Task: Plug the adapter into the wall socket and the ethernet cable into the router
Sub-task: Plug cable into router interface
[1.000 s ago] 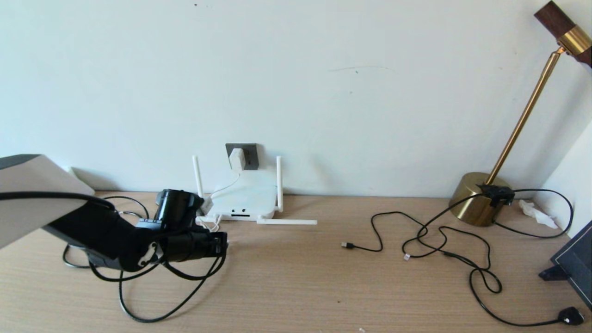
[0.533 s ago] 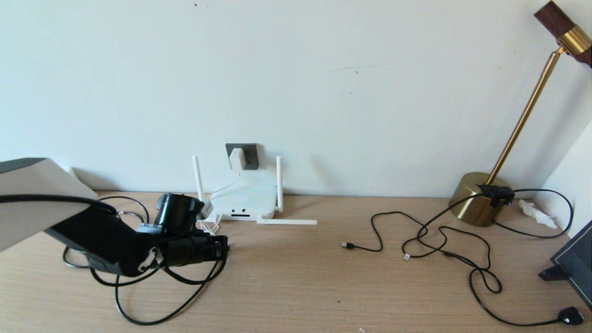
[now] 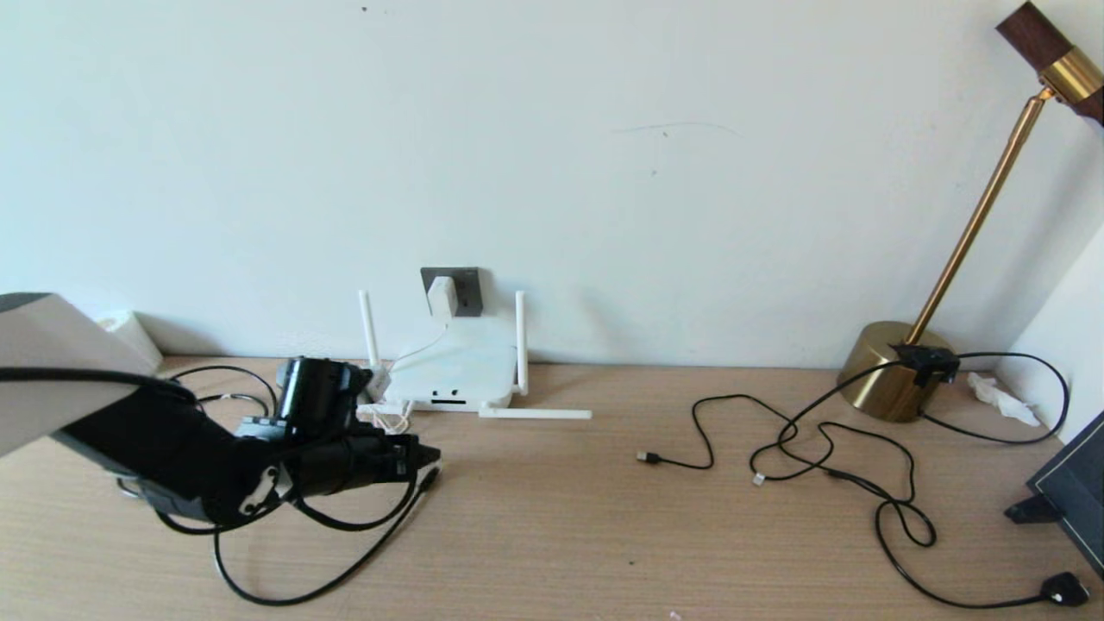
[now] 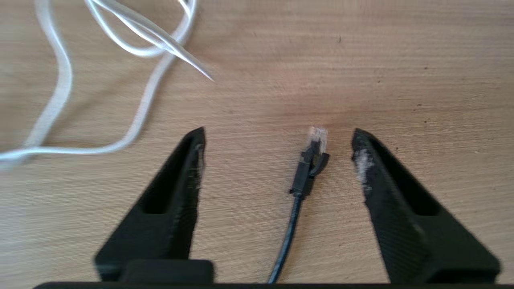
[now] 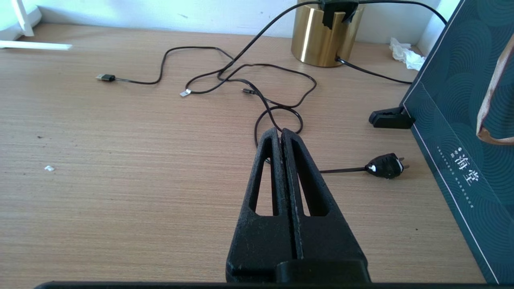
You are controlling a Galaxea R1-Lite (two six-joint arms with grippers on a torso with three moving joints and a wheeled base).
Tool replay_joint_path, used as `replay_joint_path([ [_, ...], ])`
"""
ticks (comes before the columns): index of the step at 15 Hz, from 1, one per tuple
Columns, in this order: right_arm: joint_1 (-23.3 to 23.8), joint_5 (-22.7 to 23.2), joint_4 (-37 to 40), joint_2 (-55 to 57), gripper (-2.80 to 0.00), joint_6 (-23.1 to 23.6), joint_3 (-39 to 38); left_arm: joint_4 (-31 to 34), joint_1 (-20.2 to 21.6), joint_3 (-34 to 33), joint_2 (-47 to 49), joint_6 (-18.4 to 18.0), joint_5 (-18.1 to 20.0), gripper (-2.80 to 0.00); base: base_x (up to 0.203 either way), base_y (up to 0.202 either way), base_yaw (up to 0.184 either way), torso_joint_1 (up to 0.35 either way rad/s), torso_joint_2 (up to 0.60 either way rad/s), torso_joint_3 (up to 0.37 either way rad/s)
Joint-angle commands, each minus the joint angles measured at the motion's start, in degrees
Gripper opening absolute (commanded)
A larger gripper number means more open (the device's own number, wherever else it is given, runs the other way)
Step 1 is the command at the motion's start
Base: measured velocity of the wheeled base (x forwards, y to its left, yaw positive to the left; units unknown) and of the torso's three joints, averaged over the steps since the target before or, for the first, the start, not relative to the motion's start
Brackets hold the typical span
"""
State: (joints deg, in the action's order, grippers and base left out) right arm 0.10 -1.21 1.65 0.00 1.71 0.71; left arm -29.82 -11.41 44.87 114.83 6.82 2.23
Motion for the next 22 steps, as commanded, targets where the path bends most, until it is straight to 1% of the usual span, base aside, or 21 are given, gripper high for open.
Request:
replay_joint_path([
  [1, -0.01, 0.02, 0.02, 0.09, -2.8, 0.04, 0.0, -0.1, -0.02, -0.06, -2.33, -4.09, -0.03, 0.0, 0.0, 0.0, 0.0, 0.0, 0.0, 0.0],
  [3, -0.01, -0.02, 0.02, 0.09, -2.8, 0.05, 0.0, -0.43, -0.57, -0.84, -3.09, -12.23, -0.15, 0.0, 0.0, 0.0, 0.0, 0.0, 0.0, 0.0],
  [5, -0.01, -0.02, 0.02, 0.09, -2.8, 0.05, 0.0, -0.42, -3.68, -2.22, -4.7, -16.01, -0.24, 0.0, 0.0, 0.0, 0.0, 0.0, 0.0, 0.0],
  [6, -0.01, -0.02, 0.02, 0.09, -2.8, -0.04, 0.0, -0.46, -4.67, -2.6, -4.6, -19.69, -1.23, 0.0, 0.0, 0.0, 0.0, 0.0, 0.0, 0.0],
  [8, -0.01, -0.02, 0.02, 0.09, -2.8, 0.05, 0.0, -0.5, -6.3, -2.76, -3.11, -26.75, -6.53, 0.0, 0.0, 0.0, 0.0, 0.0, 0.0, 0.0],
  [9, -0.01, -0.02, 0.02, 0.09, -2.8, -0.04, 0.0, -0.51, -6.55, -2.72, -2.39, -30.35, -7.72, 0.0, 0.0, 0.0, 0.0, 0.0, 0.0, 0.0],
  [10, -0.01, -0.02, 0.02, 0.09, -2.8, 0.04, 0.0, -0.51, -6.64, -2.72, -1.88, -34.92, -9.3, 0.0, 0.0, 0.0, 0.0, 0.0, 0.0, 0.0],
  [11, -0.01, -0.02, 0.02, 0.09, -2.8, 0.05, 0.0, -0.51, -6.63, -2.76, -1.48, -39.17, -12.25, 0.0, 0.0, 0.0, 0.0, 0.0, 0.0, 0.0],
  [12, -0.01, 0.06, 0.02, 0.09, -2.8, 0.05, 0.0, -0.51, -6.68, -2.76, -0.96, -41.9, -15.37, 0.0, 0.0, 0.0, 0.0, 0.0, 0.0, 0.0],
  [13, -0.01, -0.02, 0.02, 0.09, -2.8, 0.05, 0.0, -0.51, -7.05, -2.63, -0.21, -43.05, -17.51, 0.0, 0.0, 0.0, 0.0, 0.0, 0.0, 0.0],
  [17, -0.01, -0.02, 0.02, 0.09, -2.8, 0.03, 0.0, -0.5, -8.96, -2.6, 0.64, -43.21, -19.94, 0.0, 0.0, 0.0, 0.0, 0.0, 0.0, 0.0],
  [22, -0.01, -0.02, 0.02, 0.09, -2.8, -0.04, 0.0, -0.51, -10.3, -2.44, 1.71, -42.82, -20.13, 0.0, 0.0, 0.0, 0.0, 0.0, 0.0, 0.0],
])
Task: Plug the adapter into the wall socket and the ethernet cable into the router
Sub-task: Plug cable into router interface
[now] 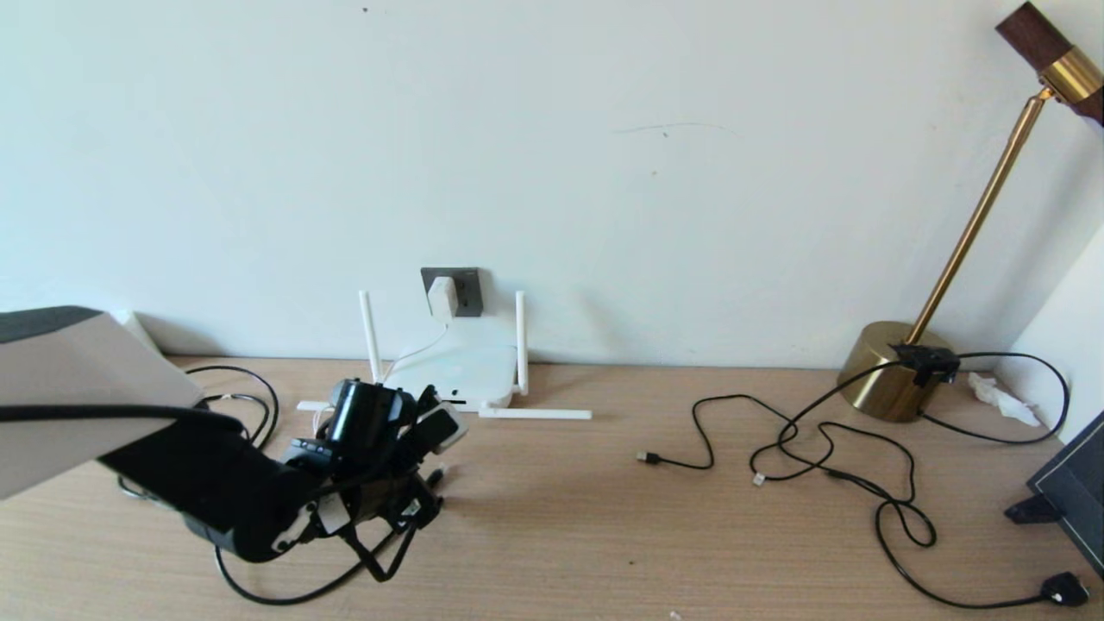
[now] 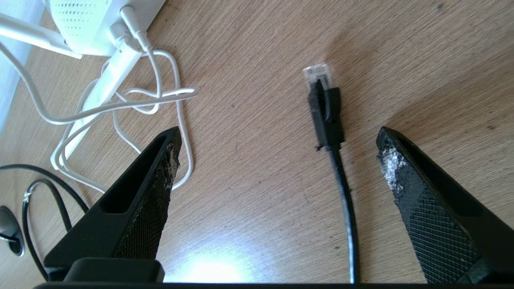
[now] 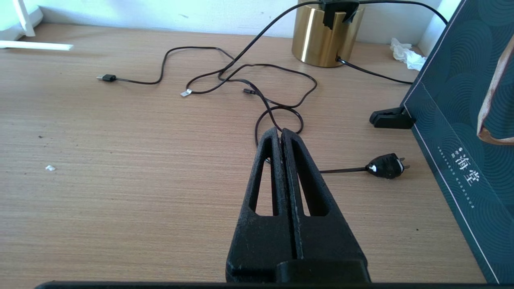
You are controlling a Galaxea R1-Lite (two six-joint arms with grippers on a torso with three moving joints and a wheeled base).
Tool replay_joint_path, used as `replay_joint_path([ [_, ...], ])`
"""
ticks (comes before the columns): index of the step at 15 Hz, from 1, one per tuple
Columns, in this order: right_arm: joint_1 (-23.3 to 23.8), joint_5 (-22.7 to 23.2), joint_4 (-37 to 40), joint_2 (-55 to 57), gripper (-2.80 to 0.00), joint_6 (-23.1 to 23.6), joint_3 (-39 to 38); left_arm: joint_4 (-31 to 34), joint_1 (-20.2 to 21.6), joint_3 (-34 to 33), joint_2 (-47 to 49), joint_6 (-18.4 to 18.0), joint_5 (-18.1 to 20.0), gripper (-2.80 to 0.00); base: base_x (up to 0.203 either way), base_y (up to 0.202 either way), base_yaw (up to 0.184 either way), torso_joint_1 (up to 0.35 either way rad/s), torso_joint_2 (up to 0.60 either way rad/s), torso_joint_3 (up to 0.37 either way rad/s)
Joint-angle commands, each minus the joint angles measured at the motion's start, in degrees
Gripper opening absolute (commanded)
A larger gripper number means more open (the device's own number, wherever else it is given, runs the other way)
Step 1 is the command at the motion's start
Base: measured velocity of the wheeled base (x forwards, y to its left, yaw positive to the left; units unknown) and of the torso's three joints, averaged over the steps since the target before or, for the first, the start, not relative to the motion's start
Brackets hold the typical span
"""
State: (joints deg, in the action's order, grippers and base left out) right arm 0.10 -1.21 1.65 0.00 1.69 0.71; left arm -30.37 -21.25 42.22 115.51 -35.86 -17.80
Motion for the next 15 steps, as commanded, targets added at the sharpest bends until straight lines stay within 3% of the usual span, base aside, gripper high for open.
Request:
replay_joint_path([
  [1, -0.01, -0.02, 0.02, 0.09, -2.8, 0.01, 0.0, 0.02, -0.72, 0.41, 1.48, -0.07, -0.68, 0.0, 0.0, 0.0, 0.0, 0.0, 0.0, 0.0],
  [15, -0.01, 0.03, 0.02, 0.09, -2.8, 0.04, 0.0, 0.48, -0.81, -1.35, 1.99, 0.85, -3.65, 0.0, 0.0, 0.0, 0.0, 0.0, 0.0, 0.0],
])
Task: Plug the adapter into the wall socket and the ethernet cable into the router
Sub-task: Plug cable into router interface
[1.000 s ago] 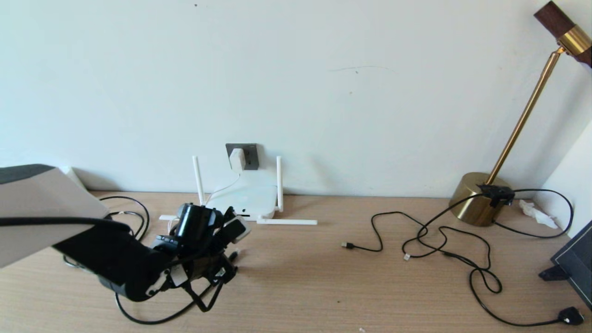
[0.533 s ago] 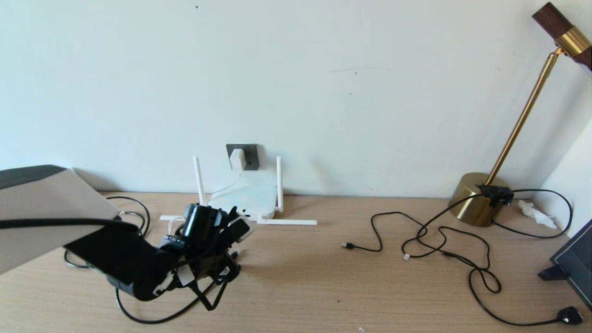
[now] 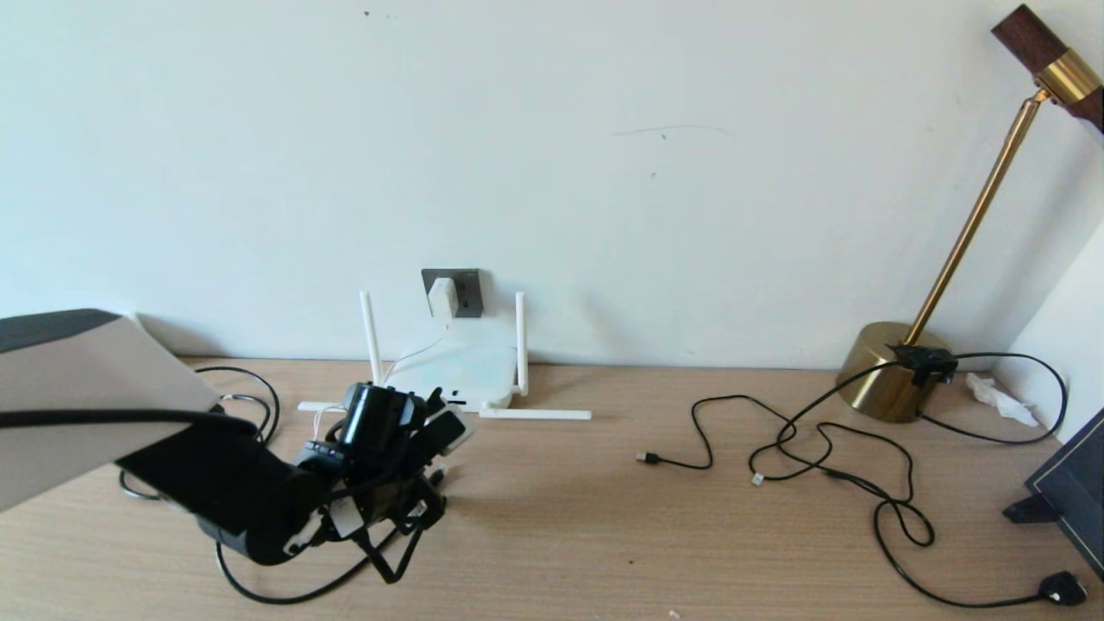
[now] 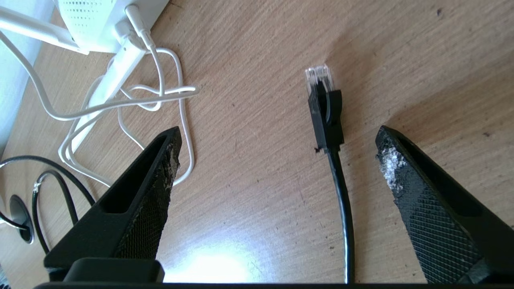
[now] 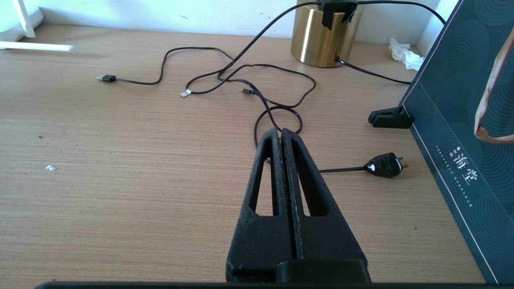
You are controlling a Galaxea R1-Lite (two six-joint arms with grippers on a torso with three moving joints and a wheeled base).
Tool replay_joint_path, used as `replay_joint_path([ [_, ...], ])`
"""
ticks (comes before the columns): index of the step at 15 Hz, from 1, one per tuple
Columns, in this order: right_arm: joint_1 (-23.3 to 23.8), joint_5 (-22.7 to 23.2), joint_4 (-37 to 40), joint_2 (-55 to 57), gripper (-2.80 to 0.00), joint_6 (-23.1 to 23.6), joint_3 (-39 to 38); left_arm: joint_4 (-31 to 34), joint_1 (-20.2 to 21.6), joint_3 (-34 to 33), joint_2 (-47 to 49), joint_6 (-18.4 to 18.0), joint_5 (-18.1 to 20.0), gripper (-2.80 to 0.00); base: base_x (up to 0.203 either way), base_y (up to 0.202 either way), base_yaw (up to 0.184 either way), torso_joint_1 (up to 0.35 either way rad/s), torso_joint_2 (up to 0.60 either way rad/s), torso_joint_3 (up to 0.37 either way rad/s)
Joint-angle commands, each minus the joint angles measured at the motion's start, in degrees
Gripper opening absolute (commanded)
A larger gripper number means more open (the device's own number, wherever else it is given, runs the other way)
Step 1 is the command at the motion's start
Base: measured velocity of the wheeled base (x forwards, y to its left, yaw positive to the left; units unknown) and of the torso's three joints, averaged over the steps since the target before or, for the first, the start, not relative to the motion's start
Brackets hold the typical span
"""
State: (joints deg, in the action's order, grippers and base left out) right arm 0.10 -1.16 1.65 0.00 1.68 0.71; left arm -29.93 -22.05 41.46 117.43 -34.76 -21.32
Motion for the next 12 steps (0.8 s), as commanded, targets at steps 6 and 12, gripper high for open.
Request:
replay_joint_path([
  [6, -0.01, -0.04, 0.02, 0.09, -2.8, 0.02, 0.0, -0.22, 0.08, -1.03, 0.54, -0.23, -0.13, 0.0, 0.0, 0.0, 0.0, 0.0, 0.0, 0.0],
  [12, -0.01, -0.07, 0.02, 0.0, -2.8, 0.08, 0.0, -0.22, 0.08, -0.68, 1.71, 0.04, -0.12, 0.0, 0.0, 0.0, 0.0, 0.0, 0.0, 0.0],
])
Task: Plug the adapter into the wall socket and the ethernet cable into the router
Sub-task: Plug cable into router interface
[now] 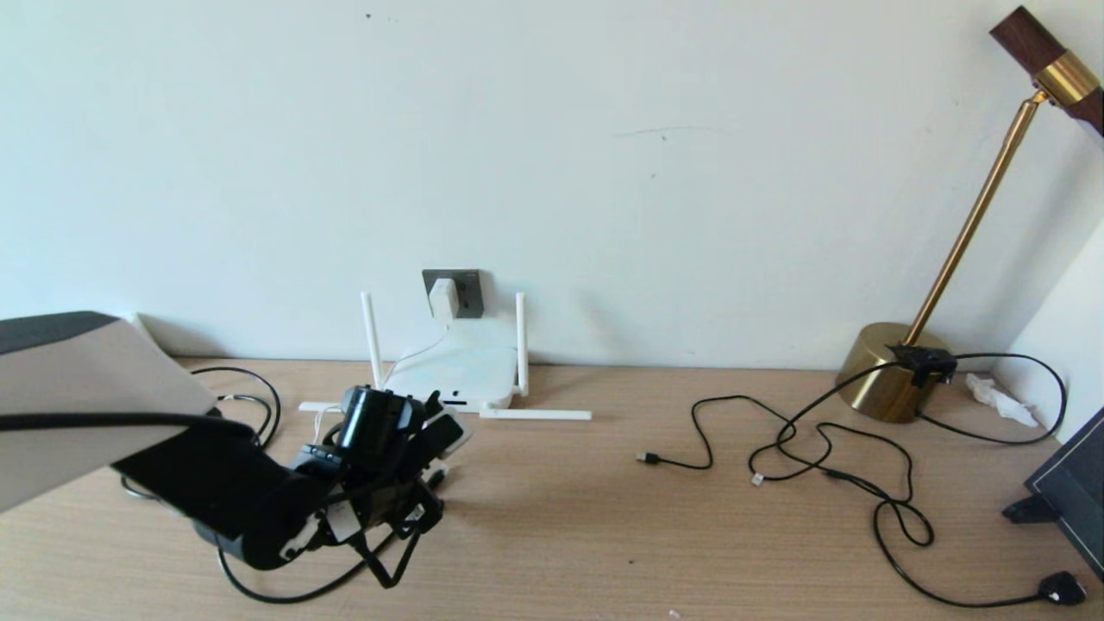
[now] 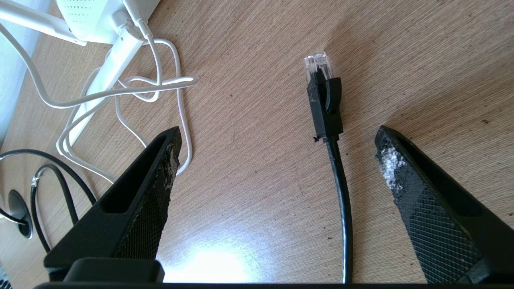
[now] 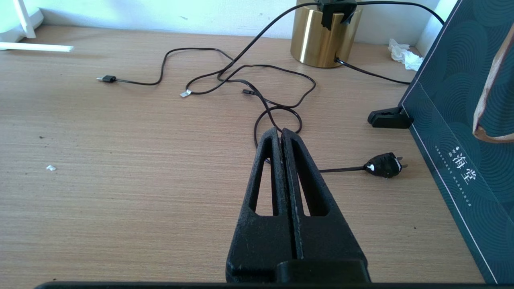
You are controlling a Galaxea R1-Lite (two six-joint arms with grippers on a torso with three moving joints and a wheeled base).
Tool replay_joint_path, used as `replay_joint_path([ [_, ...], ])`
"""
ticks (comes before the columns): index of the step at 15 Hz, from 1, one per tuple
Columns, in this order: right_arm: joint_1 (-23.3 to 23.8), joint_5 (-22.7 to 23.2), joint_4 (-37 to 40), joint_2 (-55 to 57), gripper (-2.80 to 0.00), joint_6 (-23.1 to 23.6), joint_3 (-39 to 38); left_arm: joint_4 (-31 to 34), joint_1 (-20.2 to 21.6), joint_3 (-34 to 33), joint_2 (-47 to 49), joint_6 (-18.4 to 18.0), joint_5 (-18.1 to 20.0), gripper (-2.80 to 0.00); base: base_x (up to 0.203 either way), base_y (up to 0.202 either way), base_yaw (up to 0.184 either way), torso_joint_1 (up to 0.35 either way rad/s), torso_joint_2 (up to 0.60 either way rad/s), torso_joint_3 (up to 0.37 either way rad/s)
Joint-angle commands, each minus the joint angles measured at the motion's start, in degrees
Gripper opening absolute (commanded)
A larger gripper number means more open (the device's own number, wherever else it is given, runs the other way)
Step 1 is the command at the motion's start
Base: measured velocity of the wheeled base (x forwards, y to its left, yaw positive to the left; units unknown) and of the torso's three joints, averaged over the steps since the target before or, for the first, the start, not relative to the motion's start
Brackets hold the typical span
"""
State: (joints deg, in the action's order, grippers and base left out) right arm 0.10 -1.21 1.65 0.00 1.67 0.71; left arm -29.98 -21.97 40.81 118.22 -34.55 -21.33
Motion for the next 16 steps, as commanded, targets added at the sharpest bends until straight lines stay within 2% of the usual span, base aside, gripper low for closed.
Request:
replay_joint_path([
  [1, -0.01, -0.02, 0.02, 0.09, -2.8, 0.02, 0.0, -0.17, -0.01, -0.03, 0.96, -0.16, -0.11, 0.0, 0.0, 0.0, 0.0, 0.0, 0.0, 0.0],
  [8, -0.01, 0.03, 0.02, 0.09, -2.8, 0.01, 0.0, -0.17, -0.01, -0.83, 0.96, -0.16, -0.11, 0.0, 0.0, 0.0, 0.0, 0.0, 0.0, 0.0],
  [9, -0.01, -0.02, 0.02, 0.09, -2.8, 0.0, 0.0, -0.26, -0.01, -0.91, 0.97, -0.15, -0.11, -2.8, 0.0, 0.0, 0.0, 0.0, 0.0, 0.0],
  [16, -0.01, -0.02, 0.02, 0.09, -2.8, 0.03, 0.0, -0.25, -0.01, -1.61, 1.98, 0.1, 0.6, -2.8, 0.0, 0.0, 0.0, 0.0, 0.0, 0.0],
])
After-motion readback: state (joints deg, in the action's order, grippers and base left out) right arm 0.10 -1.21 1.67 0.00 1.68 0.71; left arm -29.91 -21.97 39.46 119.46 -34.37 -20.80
